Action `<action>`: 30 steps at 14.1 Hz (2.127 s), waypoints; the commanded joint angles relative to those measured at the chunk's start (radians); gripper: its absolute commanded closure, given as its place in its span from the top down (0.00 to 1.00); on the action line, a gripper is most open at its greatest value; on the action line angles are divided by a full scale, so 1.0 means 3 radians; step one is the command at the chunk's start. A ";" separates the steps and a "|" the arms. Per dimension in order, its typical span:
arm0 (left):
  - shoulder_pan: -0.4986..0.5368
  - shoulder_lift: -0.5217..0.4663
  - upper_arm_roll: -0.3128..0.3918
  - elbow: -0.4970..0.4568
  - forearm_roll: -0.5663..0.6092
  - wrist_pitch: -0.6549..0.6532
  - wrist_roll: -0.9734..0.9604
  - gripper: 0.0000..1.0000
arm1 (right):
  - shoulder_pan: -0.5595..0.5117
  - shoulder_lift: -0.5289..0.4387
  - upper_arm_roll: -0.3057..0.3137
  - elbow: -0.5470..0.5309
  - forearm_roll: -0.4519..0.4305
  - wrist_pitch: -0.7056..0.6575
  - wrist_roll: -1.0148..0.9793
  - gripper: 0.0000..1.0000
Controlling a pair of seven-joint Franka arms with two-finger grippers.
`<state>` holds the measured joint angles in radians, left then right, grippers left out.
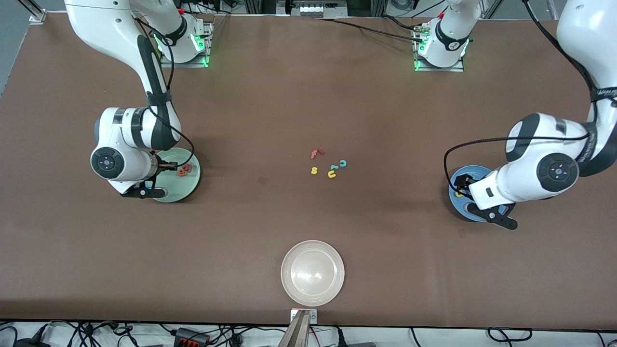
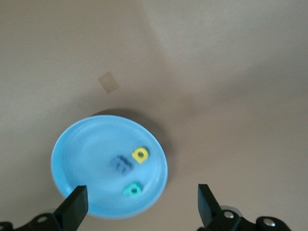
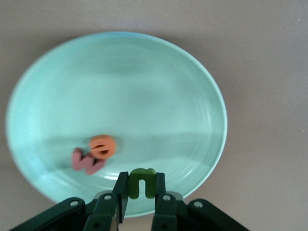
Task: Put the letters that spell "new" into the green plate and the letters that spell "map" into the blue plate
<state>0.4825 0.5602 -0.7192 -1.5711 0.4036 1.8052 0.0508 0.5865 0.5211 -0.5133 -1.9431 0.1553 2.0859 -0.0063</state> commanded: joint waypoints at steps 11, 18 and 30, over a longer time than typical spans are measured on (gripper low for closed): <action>-0.0512 -0.0858 0.0568 0.0779 -0.0745 -0.0991 -0.0824 1.00 | -0.0027 -0.0438 -0.0017 0.0458 0.0019 -0.0770 0.0348 1.00; -0.1526 -0.2020 0.2029 -0.0483 -0.1310 -0.0154 -0.0722 1.00 | -0.0180 -0.0612 -0.0156 0.1516 0.0024 -0.1563 0.0302 1.00; -0.1675 -0.2041 0.2081 -0.0302 -0.1442 -0.0376 -0.0487 1.00 | -0.2066 -0.1277 0.1367 0.1533 -0.0441 -0.1461 -0.0111 1.00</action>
<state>-0.0126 -0.0381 -0.0933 -1.7156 -0.0105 1.7449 -0.1267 0.0643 0.1551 -0.2002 -1.4739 0.0380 1.6478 -0.0042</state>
